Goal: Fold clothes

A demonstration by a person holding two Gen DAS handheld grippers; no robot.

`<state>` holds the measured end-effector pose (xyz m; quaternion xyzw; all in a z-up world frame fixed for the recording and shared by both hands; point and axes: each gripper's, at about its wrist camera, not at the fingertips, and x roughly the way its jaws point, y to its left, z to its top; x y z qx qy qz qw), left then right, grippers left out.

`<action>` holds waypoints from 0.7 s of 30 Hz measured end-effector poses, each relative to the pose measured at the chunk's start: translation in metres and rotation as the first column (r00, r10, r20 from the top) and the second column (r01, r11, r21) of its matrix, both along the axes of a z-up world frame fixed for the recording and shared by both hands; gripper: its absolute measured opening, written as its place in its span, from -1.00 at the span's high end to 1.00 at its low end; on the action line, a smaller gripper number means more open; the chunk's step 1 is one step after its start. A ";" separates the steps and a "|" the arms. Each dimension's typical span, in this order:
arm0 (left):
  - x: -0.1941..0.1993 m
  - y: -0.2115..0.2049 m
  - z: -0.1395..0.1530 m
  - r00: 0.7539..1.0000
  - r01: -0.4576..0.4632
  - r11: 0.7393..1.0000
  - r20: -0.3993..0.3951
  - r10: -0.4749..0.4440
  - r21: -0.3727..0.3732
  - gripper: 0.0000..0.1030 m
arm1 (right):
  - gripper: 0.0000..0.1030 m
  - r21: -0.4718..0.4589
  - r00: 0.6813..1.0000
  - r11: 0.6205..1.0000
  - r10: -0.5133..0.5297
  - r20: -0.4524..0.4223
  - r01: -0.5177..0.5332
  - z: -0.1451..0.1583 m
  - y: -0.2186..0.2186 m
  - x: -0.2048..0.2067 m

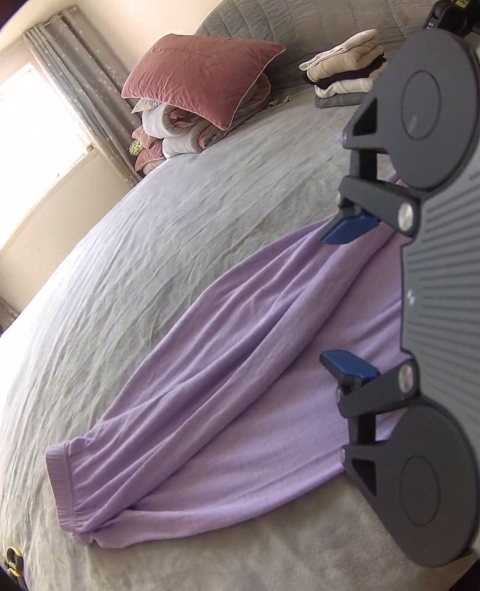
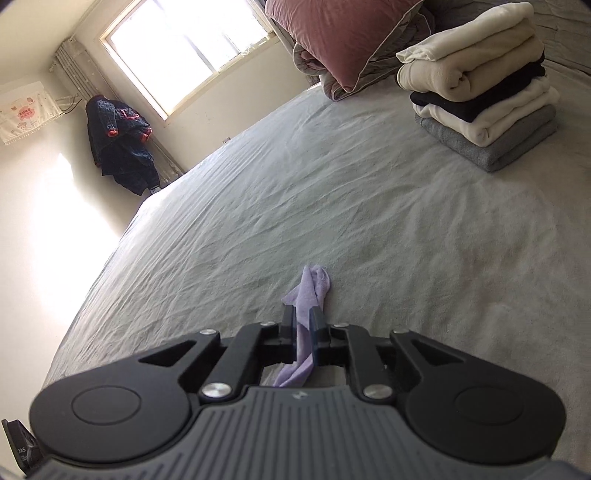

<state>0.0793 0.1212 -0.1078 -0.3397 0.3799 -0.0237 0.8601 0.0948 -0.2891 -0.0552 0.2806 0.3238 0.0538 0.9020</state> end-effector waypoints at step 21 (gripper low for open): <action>0.019 0.053 -0.023 0.970 -0.235 0.948 -0.116 0.214 -0.214 0.90 | 0.91 0.119 0.993 0.992 -0.020 -0.119 0.034 -0.056 0.030 0.017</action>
